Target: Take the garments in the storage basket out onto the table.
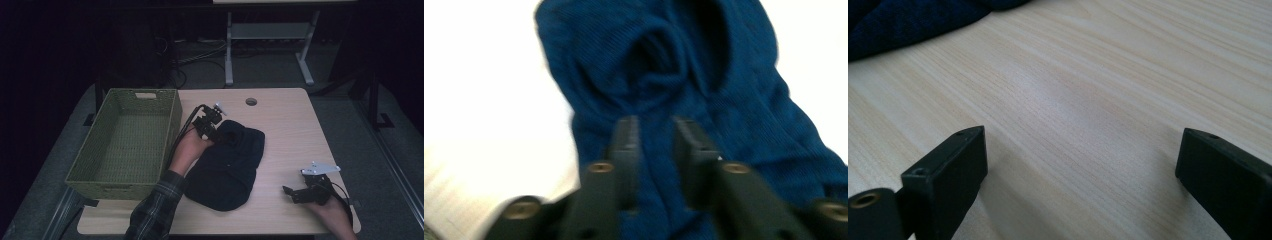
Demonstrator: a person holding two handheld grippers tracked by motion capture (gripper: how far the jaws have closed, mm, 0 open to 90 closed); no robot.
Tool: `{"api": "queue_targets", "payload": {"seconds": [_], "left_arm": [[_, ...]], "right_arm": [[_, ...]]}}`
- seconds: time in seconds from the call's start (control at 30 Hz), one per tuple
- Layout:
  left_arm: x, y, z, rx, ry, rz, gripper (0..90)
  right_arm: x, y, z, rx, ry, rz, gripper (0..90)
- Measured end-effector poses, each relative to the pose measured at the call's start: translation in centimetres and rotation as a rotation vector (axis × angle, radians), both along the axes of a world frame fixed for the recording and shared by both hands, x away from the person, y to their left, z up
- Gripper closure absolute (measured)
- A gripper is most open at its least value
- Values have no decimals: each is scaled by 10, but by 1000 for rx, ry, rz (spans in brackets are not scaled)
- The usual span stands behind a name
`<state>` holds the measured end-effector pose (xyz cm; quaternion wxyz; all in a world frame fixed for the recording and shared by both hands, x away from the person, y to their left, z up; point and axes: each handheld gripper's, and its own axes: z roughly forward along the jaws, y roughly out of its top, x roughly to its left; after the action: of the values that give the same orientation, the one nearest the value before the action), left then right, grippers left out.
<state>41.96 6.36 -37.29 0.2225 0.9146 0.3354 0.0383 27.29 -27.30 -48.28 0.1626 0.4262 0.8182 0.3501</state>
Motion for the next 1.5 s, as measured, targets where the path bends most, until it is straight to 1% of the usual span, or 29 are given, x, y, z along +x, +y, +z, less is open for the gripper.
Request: {"api": "queue_targets", "payload": {"seconds": [0.07, 0.1, 0.13, 0.2, 0.3, 0.4, 0.43, 0.47, 0.5, 0.53, 0.57, 0.6, 0.67, 0.7, 0.73, 0.77, 0.8, 0.87, 0.93, 0.97, 1.0, 1.03, 1.1, 1.17, 1.23, 1.27, 1.33, 1.47, 1.5], "left_arm": [[-9, 2, -2, -7, 6, -20, 859], [-12, 2, -3, -10, 7, -21, 899], [-15, 3, -5, -10, 6, -23, 899], [-23, 6, -7, -23, 5, -26, 900], [-33, 9, -10, -38, -7, -30, 899], [-44, 12, -17, -36, -27, -29, 898], [-45, 13, -18, -36, -32, -27, 897], [-48, 15, -22, -34, -39, -20, 897], [-49, 16, -23, -34, -41, -18, 897], [-49, 17, -26, -36, -37, -14, 897], [-49, 19, -28, -33, -30, -16, 897], [-49, 20, -30, -34, -31, -14, 897], [-49, 23, -34, -29, -39, -6, 898], [-49, 24, -35, -36, -47, 1, 898], [-49, 24, -36, -33, -54, 5, 898], [-49, 23, -38, -15, -56, 2, 898], [-48, 22, -39, -9, -61, 7, 898], [-47, 22, -40, -2, -75, 9, 898], [-45, 21, -42, 10, -79, 13, 898], [-45, 21, -43, 9, -79, 18, 898], [-44, 22, -44, 19, -85, 16, 898], [-44, 21, -45, 23, -88, 18, 898], [-43, 22, -48, 26, -96, 26, 898], [-41, 21, -50, 37, -106, 38, 898], [-39, 21, -53, 49, -105, 43, 898], [-38, 22, -54, 52, -97, 46, 898], [-36, 23, -58, 60, -89, 54, 898], [-35, 22, -67, 94, -62, 43, 898], [-35, 21, -68, 95, -63, 41, 898]], "right_arm": [[0, 0, 0, 0, 0, 0, 60], [0, 0, 0, 0, 0, 0, 59], [0, 0, 0, 0, 1, -1, 59], [0, 0, 0, 0, 0, 0, 59], [0, 0, 0, -1, 1, 0, 60], [0, 0, 0, -1, 1, -1, 63], [0, 0, 0, -1, -1, 4, 80], [0, 0, 1, -3, 0, 6, 141], [-1, -1, 5, -1, -3, 3, 245], [-1, -1, 6, -8, -8, 12, 260], [-1, 0, 8, -9, -12, 15, 321], [-1, 2, 10, -5, -11, 18, 410], [-2, 5, 16, 16, -20, 43, 521], [-2, 8, 18, 29, -17, 48, 591], [-1, 11, 20, 47, -14, 68, 655], [0, 15, 22, 58, -13, 83, 717], [0, 19, 23, 72, -8, 103, 794], [2, 29, 27, 96, -3, 142, 878], [5, 41, 30, 120, 0, 174, 897], [7, 47, 31, 124, 2, 190, 897], [8, 52, 31, 128, 3, 202, 897], [12, 60, 31, 122, -1, 222, 897], [15, 71, 30, 130, 14, 236, 898], [19, 82, 28, 130, 15, 260, 898], [22, 92, 27, 125, 18, 274, 898], [23, 96, 26, 125, 20, 277, 898], [26, 103, 22, 114, 30, 289, 899], [27, 111, 15, 61, 53, 296, 899], [27, 112, 14, 43, 54, 294, 899]]}}
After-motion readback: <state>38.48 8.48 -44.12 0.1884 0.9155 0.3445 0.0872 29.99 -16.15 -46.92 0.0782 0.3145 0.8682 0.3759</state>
